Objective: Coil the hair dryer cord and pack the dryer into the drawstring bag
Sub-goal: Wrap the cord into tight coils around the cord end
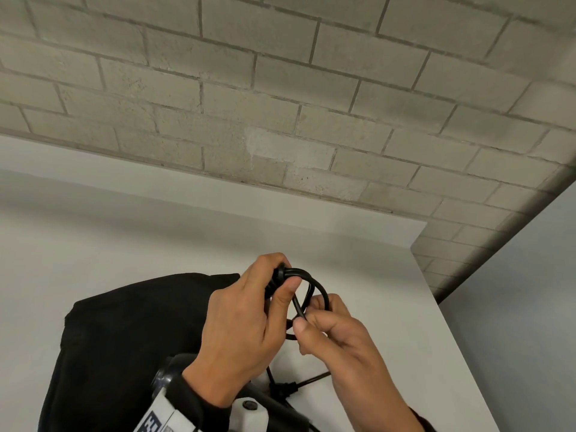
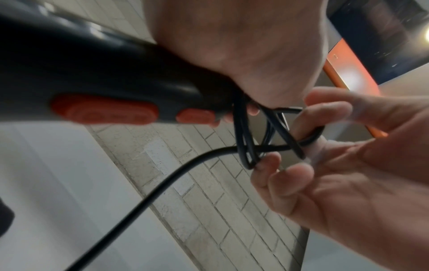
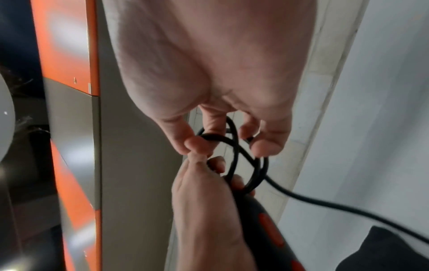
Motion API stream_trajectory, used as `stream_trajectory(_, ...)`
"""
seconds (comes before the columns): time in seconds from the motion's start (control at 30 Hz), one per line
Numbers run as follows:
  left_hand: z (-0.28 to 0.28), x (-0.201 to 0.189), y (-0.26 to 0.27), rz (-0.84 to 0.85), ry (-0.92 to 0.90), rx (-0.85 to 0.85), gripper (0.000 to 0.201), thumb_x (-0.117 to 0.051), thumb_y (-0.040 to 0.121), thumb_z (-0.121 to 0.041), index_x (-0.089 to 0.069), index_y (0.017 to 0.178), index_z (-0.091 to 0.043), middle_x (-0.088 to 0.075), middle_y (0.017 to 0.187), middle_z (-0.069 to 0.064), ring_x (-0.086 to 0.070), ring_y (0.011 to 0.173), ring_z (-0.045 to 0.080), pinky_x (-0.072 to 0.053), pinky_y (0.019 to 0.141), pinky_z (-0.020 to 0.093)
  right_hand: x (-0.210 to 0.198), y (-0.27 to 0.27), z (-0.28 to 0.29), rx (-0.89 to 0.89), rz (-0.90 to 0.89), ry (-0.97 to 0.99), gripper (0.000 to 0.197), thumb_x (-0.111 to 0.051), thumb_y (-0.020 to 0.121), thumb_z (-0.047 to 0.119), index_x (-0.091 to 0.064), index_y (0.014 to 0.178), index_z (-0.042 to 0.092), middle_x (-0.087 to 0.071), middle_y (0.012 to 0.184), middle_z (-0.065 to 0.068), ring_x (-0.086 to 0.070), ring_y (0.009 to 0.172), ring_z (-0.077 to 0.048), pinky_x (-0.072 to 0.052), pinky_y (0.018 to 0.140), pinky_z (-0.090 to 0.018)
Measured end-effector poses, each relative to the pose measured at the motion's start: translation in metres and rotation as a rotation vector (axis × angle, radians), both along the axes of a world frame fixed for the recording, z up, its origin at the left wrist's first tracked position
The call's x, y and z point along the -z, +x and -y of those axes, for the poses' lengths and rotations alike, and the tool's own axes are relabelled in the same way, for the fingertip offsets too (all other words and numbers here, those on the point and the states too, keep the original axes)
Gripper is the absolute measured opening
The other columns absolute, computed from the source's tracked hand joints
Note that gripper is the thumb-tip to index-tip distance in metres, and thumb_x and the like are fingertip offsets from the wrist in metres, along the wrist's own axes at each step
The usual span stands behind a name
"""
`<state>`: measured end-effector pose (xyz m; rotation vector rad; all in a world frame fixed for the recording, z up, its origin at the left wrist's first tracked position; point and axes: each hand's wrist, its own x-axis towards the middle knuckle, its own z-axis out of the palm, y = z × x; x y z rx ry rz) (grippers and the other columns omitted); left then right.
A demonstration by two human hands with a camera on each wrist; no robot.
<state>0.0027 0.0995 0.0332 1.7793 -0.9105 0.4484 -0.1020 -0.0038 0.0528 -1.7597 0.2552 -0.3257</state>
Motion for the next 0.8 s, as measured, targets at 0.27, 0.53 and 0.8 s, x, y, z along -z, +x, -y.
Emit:
stream_trajectory(0.27,0.005,0.003,0.005,-0.037,-0.024,-0.017,0.022,-0.040,0.097,-0.048,-0.047,0.111,-0.033,-0.048,0.071,-0.027,-0.054,0.058,0.004,-0.043,0.051,0.021,0.021,-0.007,-0.014,0.323,0.153,-0.478,0.013,-0.062,0.075,0.048,-0.069,0.085,0.044,-0.050,0.104,0.013,-0.053,0.093,-0.015,-0.040,0.079,-0.011)
stream_trajectory(0.53,0.008,0.005,0.005,-0.001,0.010,-0.022,0.034,-0.030,0.099,-0.057,-0.046,0.111,-0.030,-0.048,0.080,-0.030,-0.057,0.066,0.007,-0.045,0.052,0.019,0.021,-0.016,-0.013,0.400,0.349,-0.643,0.011,-0.063,0.081,0.040,-0.071,0.085,0.033,-0.057,0.097,0.016,-0.056,0.089,-0.014,-0.038,0.078,-0.009)
stream_trajectory(0.8,0.009,0.006,0.004,-0.005,0.013,-0.025,0.037,-0.028,0.099,-0.059,-0.047,0.111,-0.030,-0.043,0.077,-0.033,-0.050,0.060,-0.013,-0.040,0.055,0.005,0.009,-0.035,-0.004,0.063,0.212,0.031,0.049,-0.085,0.050,0.059,-0.075,0.083,0.025,-0.055,0.055,0.003,-0.057,0.061,-0.008,-0.048,0.071,-0.015)
